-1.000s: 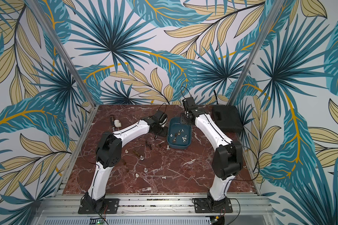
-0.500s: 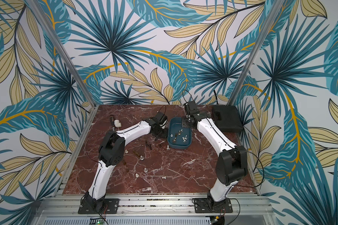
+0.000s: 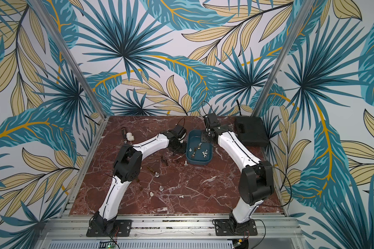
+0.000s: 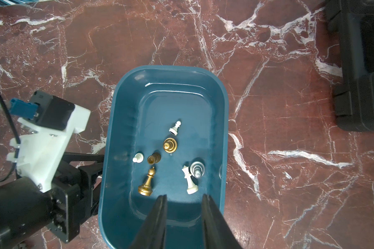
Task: Put the chess pieces into the storage box
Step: Pick up the chess piece at the center of the board.
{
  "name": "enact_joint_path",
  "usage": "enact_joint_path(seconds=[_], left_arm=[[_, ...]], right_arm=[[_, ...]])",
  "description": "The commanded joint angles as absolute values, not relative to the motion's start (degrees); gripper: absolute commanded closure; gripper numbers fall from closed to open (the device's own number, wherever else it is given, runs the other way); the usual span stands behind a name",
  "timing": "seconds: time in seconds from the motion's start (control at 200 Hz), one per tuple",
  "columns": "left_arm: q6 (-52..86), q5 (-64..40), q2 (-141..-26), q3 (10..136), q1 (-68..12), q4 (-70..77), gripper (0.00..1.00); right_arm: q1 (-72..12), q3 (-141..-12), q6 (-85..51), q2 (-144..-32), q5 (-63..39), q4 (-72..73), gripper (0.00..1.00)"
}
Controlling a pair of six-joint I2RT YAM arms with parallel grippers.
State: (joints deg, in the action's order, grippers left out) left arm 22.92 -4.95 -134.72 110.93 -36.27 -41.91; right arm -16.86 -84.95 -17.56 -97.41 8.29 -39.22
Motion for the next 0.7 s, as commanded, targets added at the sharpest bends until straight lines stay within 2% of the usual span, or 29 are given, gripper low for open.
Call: enact_joint_path(seconds=[0.0, 0.09, 0.22, 0.406, 0.696], left_arm=[[21.13, -2.53, -136.32, 112.51, -36.12, -44.79, 0.68], [19.87, -1.32, -136.23, 112.53, -36.16, -45.83, 0.73], [18.25, 1.6, -136.06, 112.67, -36.56, -47.33, 0.74], [17.14, 2.49, -134.08, 112.57, -36.65, -47.52, 0.84], [16.73, 4.84, -125.82, 111.99, -37.03, -44.22, 0.86]], right_arm=[[-16.87, -83.75, -17.65, -96.4, 8.21, -38.74, 0.68], [-16.86, -84.02, -17.46, -96.42, 8.6, -38.71, 0.67], [-16.81, -84.26, -17.37, -96.23, 8.81, -38.74, 0.67], [-16.87, -84.31, -17.5, -94.96, 8.79, -38.71, 0.67], [-16.83, -83.42, -17.76, -89.49, 8.93, -38.67, 0.67]])
